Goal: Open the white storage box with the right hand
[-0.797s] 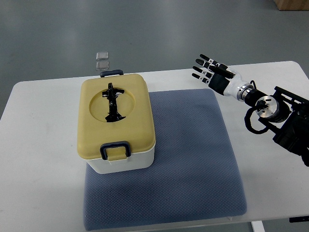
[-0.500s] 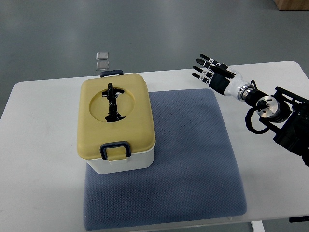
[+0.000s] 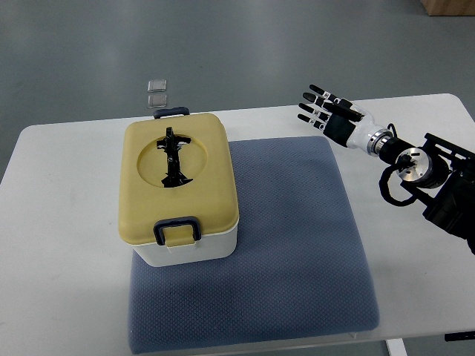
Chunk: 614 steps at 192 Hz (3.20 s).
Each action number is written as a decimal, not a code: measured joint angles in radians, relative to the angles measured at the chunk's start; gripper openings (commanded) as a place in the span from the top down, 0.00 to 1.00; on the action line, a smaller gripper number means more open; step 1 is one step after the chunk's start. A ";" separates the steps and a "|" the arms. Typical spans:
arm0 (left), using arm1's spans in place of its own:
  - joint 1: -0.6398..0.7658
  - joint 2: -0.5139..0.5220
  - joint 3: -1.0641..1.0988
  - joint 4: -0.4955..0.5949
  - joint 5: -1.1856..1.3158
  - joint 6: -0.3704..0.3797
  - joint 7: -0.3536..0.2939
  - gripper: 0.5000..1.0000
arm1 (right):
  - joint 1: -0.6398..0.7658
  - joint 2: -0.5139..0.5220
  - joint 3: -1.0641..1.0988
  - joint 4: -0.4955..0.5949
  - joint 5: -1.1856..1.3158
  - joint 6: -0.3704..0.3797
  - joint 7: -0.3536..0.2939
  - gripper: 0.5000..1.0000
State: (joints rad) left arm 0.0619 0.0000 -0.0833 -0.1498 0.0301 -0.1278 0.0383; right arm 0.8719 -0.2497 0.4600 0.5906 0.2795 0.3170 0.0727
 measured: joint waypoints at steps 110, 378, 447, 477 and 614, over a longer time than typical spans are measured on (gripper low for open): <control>0.000 0.000 0.001 0.001 0.001 0.000 0.000 0.00 | 0.080 -0.040 -0.004 0.002 -0.365 -0.006 0.060 0.14; 0.001 0.000 0.000 0.001 0.001 0.000 0.000 0.00 | 0.724 0.069 -0.480 0.398 -1.948 -0.204 0.474 0.14; 0.000 0.000 0.000 0.001 0.001 0.000 0.000 0.00 | 0.763 0.113 -0.613 0.390 -1.966 -0.307 0.478 0.14; 0.000 0.000 0.000 0.001 0.001 0.000 0.000 0.00 | 0.752 0.136 -0.649 0.366 -1.967 -0.355 0.479 0.14; 0.000 0.000 0.000 0.001 0.001 0.000 0.000 0.00 | 0.732 0.146 -0.648 0.332 -1.964 -0.377 0.481 1.00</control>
State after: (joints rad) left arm 0.0624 0.0000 -0.0828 -0.1488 0.0306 -0.1278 0.0385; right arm 1.6038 -0.1039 -0.1876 0.9221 -1.6841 -0.0595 0.5538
